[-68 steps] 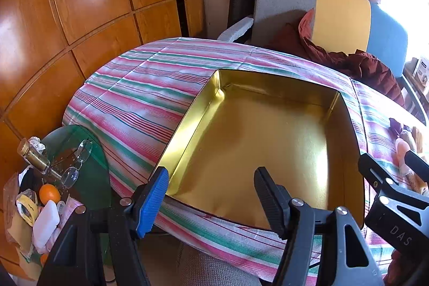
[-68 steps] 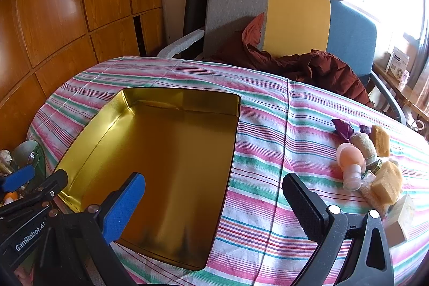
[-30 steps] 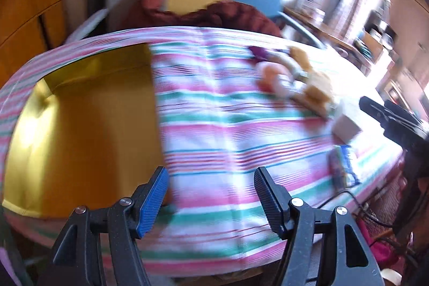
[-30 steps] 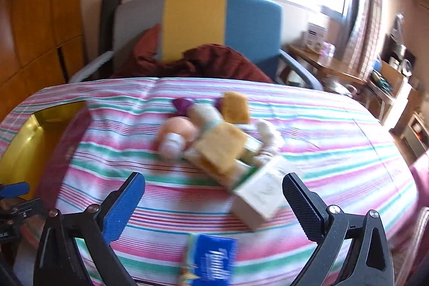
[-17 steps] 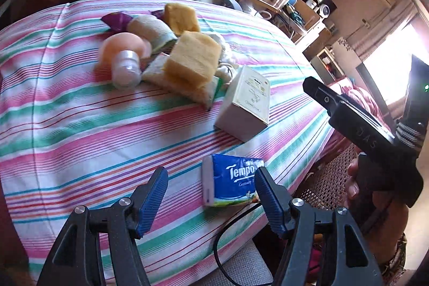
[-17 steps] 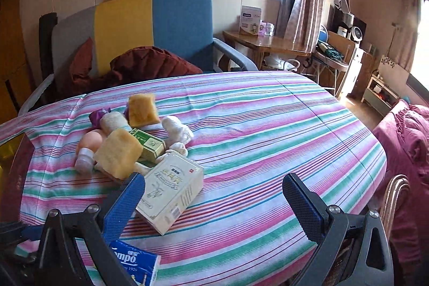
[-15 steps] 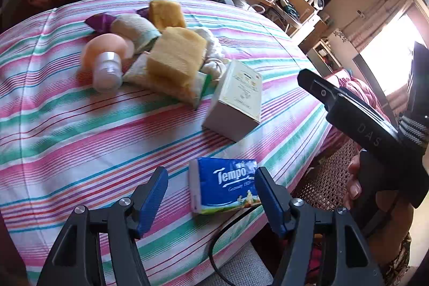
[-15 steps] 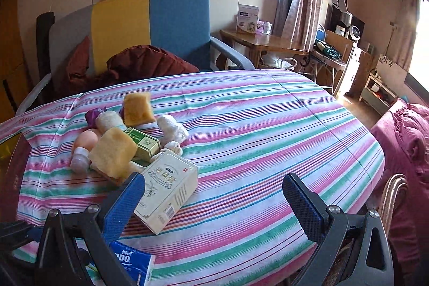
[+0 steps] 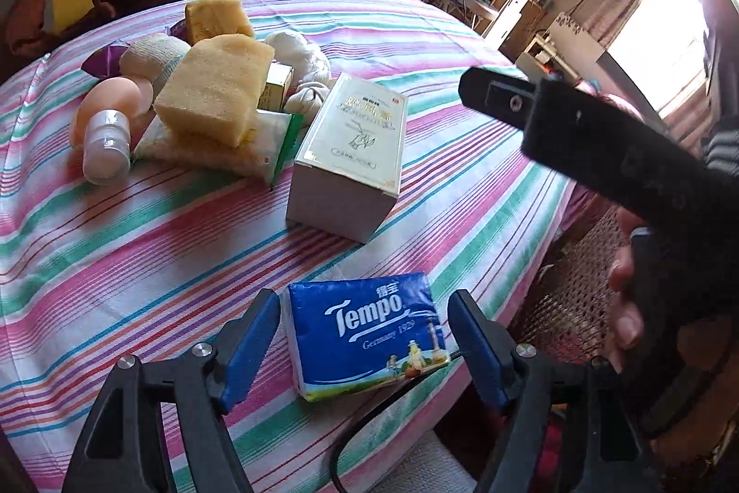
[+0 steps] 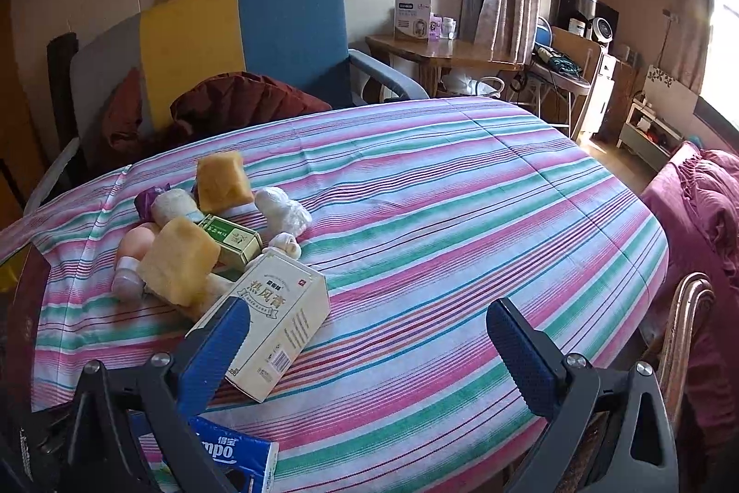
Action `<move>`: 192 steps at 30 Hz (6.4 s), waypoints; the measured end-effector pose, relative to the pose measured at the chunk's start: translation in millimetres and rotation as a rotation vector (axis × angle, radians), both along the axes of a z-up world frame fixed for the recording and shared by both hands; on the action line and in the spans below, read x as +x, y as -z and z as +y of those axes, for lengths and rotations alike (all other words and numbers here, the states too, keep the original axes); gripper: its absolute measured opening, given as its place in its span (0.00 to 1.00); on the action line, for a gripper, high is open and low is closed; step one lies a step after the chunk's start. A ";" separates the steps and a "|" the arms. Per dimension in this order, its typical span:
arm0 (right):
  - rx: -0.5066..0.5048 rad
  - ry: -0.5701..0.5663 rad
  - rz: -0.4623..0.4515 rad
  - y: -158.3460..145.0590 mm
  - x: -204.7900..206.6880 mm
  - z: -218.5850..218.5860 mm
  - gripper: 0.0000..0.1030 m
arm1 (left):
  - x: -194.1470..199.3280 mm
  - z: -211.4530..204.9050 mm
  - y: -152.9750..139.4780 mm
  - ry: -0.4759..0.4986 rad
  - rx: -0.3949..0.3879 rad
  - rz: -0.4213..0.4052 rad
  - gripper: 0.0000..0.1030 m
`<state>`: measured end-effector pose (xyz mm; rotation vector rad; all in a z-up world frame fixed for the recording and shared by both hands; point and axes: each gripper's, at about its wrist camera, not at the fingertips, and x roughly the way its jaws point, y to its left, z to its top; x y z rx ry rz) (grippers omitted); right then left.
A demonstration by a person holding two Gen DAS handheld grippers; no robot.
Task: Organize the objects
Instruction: 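Grasp the blue Tempo tissue pack with the left tool while the right tool grasps the white box, then carry the tissue pack and white box into the gold tray and open both tools, then reach the right tool to the WEIDAN snack bag and grasp it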
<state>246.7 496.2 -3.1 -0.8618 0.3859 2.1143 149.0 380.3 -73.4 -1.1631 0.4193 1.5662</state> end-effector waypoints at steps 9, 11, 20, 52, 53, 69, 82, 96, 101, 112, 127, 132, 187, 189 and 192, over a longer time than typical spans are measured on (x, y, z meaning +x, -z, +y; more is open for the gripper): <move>-0.007 -0.024 -0.016 9.0 -7.3 -7.6 1.00 | -8.8 -12.1 14.0 0.011 0.054 -0.001 0.60; -0.012 -0.032 -0.019 11.3 -8.7 -8.9 1.00 | -17.9 -20.7 14.6 -0.009 0.072 -0.017 0.57; -0.093 -0.100 -0.035 30.7 -28.7 -20.8 1.00 | -76.7 -75.4 20.9 -0.236 0.112 0.000 0.52; -0.246 -0.078 -0.067 62.0 -40.4 -8.7 0.54 | -61.5 -80.0 8.3 0.021 0.112 0.170 0.71; -0.247 -0.078 -0.061 61.6 -40.0 -8.6 0.54 | -62.3 -82.0 9.0 -0.004 0.115 0.173 0.64; -0.270 -0.144 -0.004 42.2 -35.8 -35.3 0.52 | -69.4 -123.1 -8.4 -0.163 0.203 0.097 0.53; -0.181 -0.235 0.090 -2.7 -43.5 -77.5 0.50 | -110.4 -197.8 -49.7 -0.347 0.321 0.081 0.53; -0.130 -0.578 0.181 -48.7 -118.9 -177.3 0.50 | -216.5 -298.2 -26.5 -0.744 0.179 0.053 0.53; -0.121 -0.762 0.152 -46.2 -174.3 -235.0 0.50 | -233.0 -326.4 -18.6 -0.824 0.154 0.048 0.53; -0.046 -0.906 -0.012 8.1 -294.5 -313.0 0.51 | -253.4 -357.1 -11.0 -0.926 0.149 0.029 0.54; -0.073 -0.821 0.153 1.7 -237.7 -290.9 0.97 | -269.1 -366.1 -0.3 -1.006 0.144 0.004 0.58; -0.093 -0.765 0.168 1.4 -219.9 -268.3 0.97 | -261.9 -377.5 -10.7 -1.089 0.173 0.030 0.65; -0.297 -0.623 0.145 59.5 -129.5 -121.5 0.98 | -112.8 -216.6 -32.5 -0.529 0.235 0.059 0.65; -0.198 -0.564 0.136 51.6 -120.3 -111.2 0.98 | -112.3 -216.2 -31.9 -0.526 0.236 0.056 0.65; -0.117 -0.462 0.105 46.4 -117.3 -85.8 0.98 | -109.8 -214.0 -32.0 -0.519 0.240 0.054 0.65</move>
